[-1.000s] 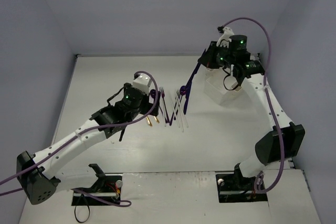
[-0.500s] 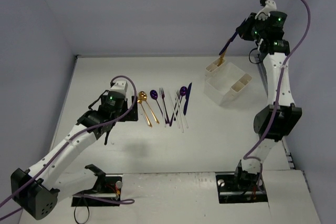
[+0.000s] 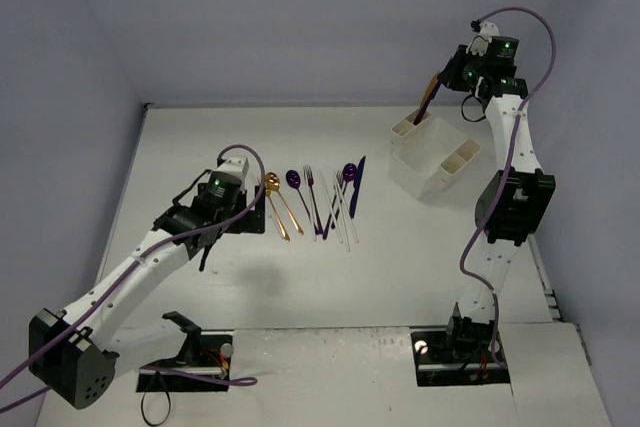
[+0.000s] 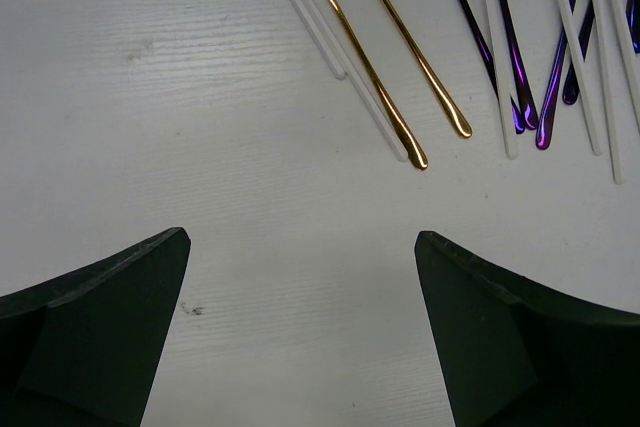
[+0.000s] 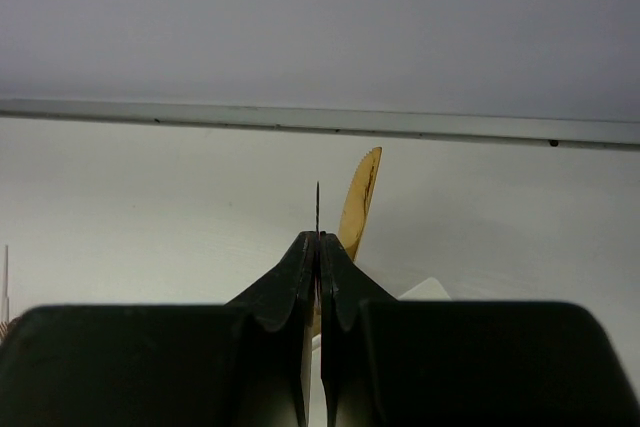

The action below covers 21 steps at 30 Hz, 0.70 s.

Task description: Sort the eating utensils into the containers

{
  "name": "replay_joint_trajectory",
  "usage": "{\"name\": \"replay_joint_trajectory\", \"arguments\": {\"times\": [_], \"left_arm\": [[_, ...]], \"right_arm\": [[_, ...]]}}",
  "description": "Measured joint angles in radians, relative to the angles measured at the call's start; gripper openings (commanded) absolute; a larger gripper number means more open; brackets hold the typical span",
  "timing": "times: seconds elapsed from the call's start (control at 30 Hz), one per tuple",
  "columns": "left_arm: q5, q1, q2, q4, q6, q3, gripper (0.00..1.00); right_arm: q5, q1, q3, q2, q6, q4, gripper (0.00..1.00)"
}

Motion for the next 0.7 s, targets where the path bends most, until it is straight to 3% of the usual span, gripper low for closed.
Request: {"name": "replay_joint_trajectory", "arguments": {"times": [0.2, 0.33, 0.53, 0.7], "left_arm": [[0.031, 0.005, 0.030, 0.001, 0.010, 0.000, 0.95], [0.050, 0.005, 0.043, 0.002, 0.012, 0.000, 0.95], [0.069, 0.005, 0.046, 0.002, 0.014, 0.000, 0.95], [0.085, 0.005, 0.047, 0.002, 0.014, 0.001, 0.95]], "right_arm": [[0.000, 0.000, -0.032, 0.001, -0.032, 0.012, 0.00], [-0.001, 0.002, -0.069, 0.003, -0.040, 0.011, 0.09], [0.000, 0.014, -0.080, 0.006, -0.061, 0.016, 0.47], [0.002, 0.022, -0.080, 0.006, -0.068, 0.020, 0.64]]}}
